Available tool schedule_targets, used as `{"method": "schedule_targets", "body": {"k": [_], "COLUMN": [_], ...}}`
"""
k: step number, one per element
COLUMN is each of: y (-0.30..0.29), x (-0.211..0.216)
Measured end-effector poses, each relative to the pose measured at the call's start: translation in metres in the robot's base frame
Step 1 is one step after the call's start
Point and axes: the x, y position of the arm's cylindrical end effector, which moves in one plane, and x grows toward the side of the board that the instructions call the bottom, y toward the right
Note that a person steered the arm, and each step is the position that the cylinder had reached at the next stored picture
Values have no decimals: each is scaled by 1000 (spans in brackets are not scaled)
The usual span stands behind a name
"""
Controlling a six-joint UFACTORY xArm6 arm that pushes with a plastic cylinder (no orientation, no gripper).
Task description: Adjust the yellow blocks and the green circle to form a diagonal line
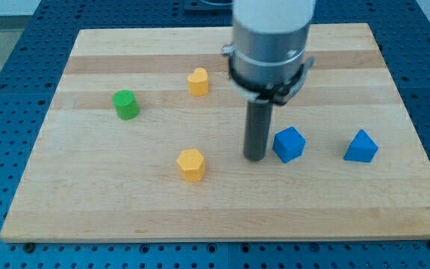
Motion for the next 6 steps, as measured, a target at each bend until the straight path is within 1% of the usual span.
{"method": "schedule_targets", "body": {"k": [1, 2, 4, 5, 6], "y": [-23, -19, -14, -41, -64], "x": [36, 42, 15, 5, 7]}}
